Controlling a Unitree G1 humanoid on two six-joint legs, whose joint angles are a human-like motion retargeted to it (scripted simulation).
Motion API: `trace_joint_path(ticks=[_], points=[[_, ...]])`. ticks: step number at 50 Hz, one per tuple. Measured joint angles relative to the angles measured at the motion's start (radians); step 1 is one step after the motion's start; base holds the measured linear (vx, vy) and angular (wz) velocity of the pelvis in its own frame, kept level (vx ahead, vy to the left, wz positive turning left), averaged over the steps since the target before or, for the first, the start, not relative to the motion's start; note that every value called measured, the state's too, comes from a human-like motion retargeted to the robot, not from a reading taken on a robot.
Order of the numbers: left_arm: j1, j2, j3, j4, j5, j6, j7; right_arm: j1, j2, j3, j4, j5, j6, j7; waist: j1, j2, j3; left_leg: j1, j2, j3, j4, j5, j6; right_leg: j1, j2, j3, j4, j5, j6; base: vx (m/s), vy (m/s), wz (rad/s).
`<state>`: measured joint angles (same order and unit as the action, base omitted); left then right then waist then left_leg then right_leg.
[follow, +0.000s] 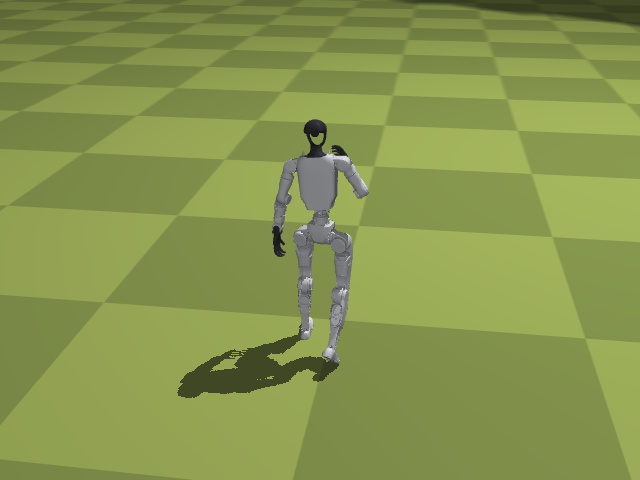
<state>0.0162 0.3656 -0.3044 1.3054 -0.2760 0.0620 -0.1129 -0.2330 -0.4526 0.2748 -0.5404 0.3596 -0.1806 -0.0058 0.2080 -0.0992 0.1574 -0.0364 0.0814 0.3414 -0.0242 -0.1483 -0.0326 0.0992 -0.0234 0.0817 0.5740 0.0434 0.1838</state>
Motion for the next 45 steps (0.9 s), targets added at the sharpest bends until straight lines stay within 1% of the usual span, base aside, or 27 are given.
trace_joint_path(ticks=[2,3,5,8,11,13,15,17,20,22,24,25,27,30,35,38,40,42,45], points=[[-0.056,0.008,-0.030,0.000,0.019,0.014,0.022,-0.002,0.000,0.007,0.002,0.010,0.010,-0.009,-0.008,0.003,-0.012,0.008,0.004,0.002,0.025,-0.032,0.008,-0.093,-0.015,-0.044,0.152,0.046,-0.014,0.38,0.23,-0.20],[-0.086,0.012,-0.042,-0.008,0.028,0.021,0.036,-0.004,-0.001,0.010,0.003,0.016,0.014,-0.016,-0.013,0.004,-0.016,0.012,0.003,0.002,0.036,-0.045,0.011,-0.136,-0.030,-0.073,0.215,0.050,-0.028,0.36,0.22,-0.11],[-0.151,0.020,-0.058,-0.034,0.046,0.028,0.063,-0.011,-0.003,0.016,0.003,0.028,0.020,-0.029,-0.026,0.008,-0.017,0.025,0.000,0.002,0.053,-0.069,0.015,-0.207,-0.065,-0.135,0.301,0.011,-0.067,0.34,0.21,0.00],[-0.253,0.029,-0.066,-0.093,0.060,0.023,0.090,-0.021,-0.004,0.025,0.003,0.034,0.019,-0.036,-0.053,0.014,-0.011,0.052,-0.014,-0.008,0.065,-0.097,0.015,-0.269,-0.096,-0.208,0.298,-0.072,-0.109,0.31,0.18,0.22],[-0.354,0.031,-0.063,-0.156,0.066,0.008,0.098,-0.025,-0.003,0.034,0.002,0.029,0.016,-0.029,-0.087,0.017,-0.002,0.083,-0.032,-0.029,0.066,-0.119,0.008,-0.295,-0.093,-0.247,0.171,-0.132,-0.117,0.30,0.13,0.44],[-0.420,0.029,-0.061,-0.192,0.066,-0.003,0.098,-0.026,-0.003,0.038,0.001,0.025,0.016,-0.022,-0.112,0.014,0.007,0.106,-0.050,-0.047,0.065,-0.132,0.000,-0.296,-0.085,-0.256,0.037,-0.149,-0.108,0.29,0.10,0.57],[-0.483,0.024,-0.061,-0.222,0.060,-0.011,0.099,-0.028,-0.004,0.039,-0.001,0.022,0.019,-0.017,-0.136,0.007,0.019,0.129,-0.074,-0.069,0.065,-0.145,-0.008,-0.284,-0.082,-0.255,-0.124,-0.137,-0.092,0.30,0.08,0.65],[-0.539,0.017,-0.065,-0.246,0.045,-0.016,0.106,-0.031,-0.009,0.037,-0.003,0.018,0.030,-0.018,-0.161,-0.007,0.036,0.156,-0.104,-0.094,0.066,-0.159,-0.014,-0.260,-0.091,-0.250,-0.299,-0.093,-0.070,0.31,0.06,0.71],[-0.611,0.003,-0.072,-0.272,0.018,-0.015,0.126,-0.039,-0.017,0.028,-0.007,-0.003,0.058,-0.026,-0.192,-0.030,0.069,0.203,-0.148,-0.133,0.068,-0.184,-0.018,-0.225,-0.115,-0.239,-0.530,0.012,-0.021,0.33,0.03,0.68],[-0.643,-0.008,-0.074,-0.281,0.012,-0.016,0.133,-0.044,-0.018,0.025,-0.009,-0.035,0.076,-0.022,-0.205,-0.038,0.085,0.232,-0.161,-0.154,0.068,-0.200,-0.016,-0.225,-0.122,-0.215,-0.627,0.080,0.022,0.34,0.01,0.51],[-0.658,-0.021,-0.070,-0.284,0.019,-0.022,0.131,-0.047,-0.015,0.024,-0.010,-0.071,0.084,-0.007,-0.212,-0.037,0.095,0.257,-0.159,-0.169,0.067,-0.214,-0.017,-0.250,-0.116,-0.180,-0.661,0.096,0.064,0.34,-0.06,0.36],[-0.661,-0.026,-0.067,-0.284,0.026,-0.027,0.127,-0.048,-0.012,0.024,-0.011,-0.088,0.084,0.002,-0.214,-0.033,0.097,0.268,-0.150,-0.173,0.068,-0.221,-0.021,-0.268,-0.105,-0.163,-0.661,0.085,0.078,0.35,-0.17,0.22],[-0.648,-0.033,-0.065,-0.283,0.040,-0.037,0.117,-0.046,-0.006,0.026,-0.013,-0.110,0.079,0.016,-0.213,-0.020,0.098,0.287,-0.118,-0.175,0.069,-0.234,-0.038,-0.292,-0.072,-0.161,-0.661,0.043,0.078,0.36,-0.21,0.14],[-0.614,-0.041,-0.066,-0.273,0.060,-0.042,0.098,-0.052,-0.006,0.021,-0.013,-0.123,0.071,0.025,-0.214,-0.007,0.097,0.305,-0.107,-0.183,0.070,-0.247,-0.045,-0.302,-0.072,-0.211,-0.661,0.007,0.078,0.36,-0.12,0.20],[-0.504,-0.035,-0.097,-0.222,0.128,-0.039,0.067,-0.062,-0.015,0.009,-0.012,-0.113,0.057,0.021,-0.226,-0.006,0.081,0.324,-0.122,-0.217,0.080,-0.252,-0.033,-0.269,-0.104,-0.269,-0.661,0.029,0.078,0.40,-0.11,0.36],[-0.411,-0.019,-0.124,-0.174,0.174,-0.038,0.052,-0.061,-0.018,0.005,-0.013,-0.109,0.049,0.018,-0.219,-0.008,0.067,0.333,-0.120,-0.234,0.098,-0.245,-0.026,-0.251,-0.106,-0.279,-0.661,0.077,0.078,0.44,-0.20,0.24],[-0.342,-0.009,-0.137,-0.139,0.192,-0.033,0.048,-0.058,-0.020,0.002,-0.014,-0.101,0.043,0.011,-0.211,-0.008,0.057,0.335,-0.122,-0.250,0.119,-0.230,-0.016,-0.234,-0.114,-0.288,-0.661,0.090,0.078,0.46,-0.16,0.24],[-0.267,0.000,-0.139,-0.106,0.189,-0.026,0.050,-0.054,-0.023,0.001,-0.014,-0.087,0.037,0.000,-0.203,-0.008,0.048,0.331,-0.125,-0.270,0.154,-0.201,-0.001,-0.212,-0.126,-0.289,-0.661,0.074,0.078,0.46,-0.13,0.26],[-0.150,0.007,-0.110,-0.062,0.152,-0.011,0.058,-0.044,-0.027,0.000,-0.014,-0.065,0.030,-0.016,-0.188,-0.016,0.038,0.308,-0.141,-0.300,0.239,-0.127,0.027,-0.171,-0.153,-0.289,-0.661,0.038,0.078,0.46,-0.14,0.26]])
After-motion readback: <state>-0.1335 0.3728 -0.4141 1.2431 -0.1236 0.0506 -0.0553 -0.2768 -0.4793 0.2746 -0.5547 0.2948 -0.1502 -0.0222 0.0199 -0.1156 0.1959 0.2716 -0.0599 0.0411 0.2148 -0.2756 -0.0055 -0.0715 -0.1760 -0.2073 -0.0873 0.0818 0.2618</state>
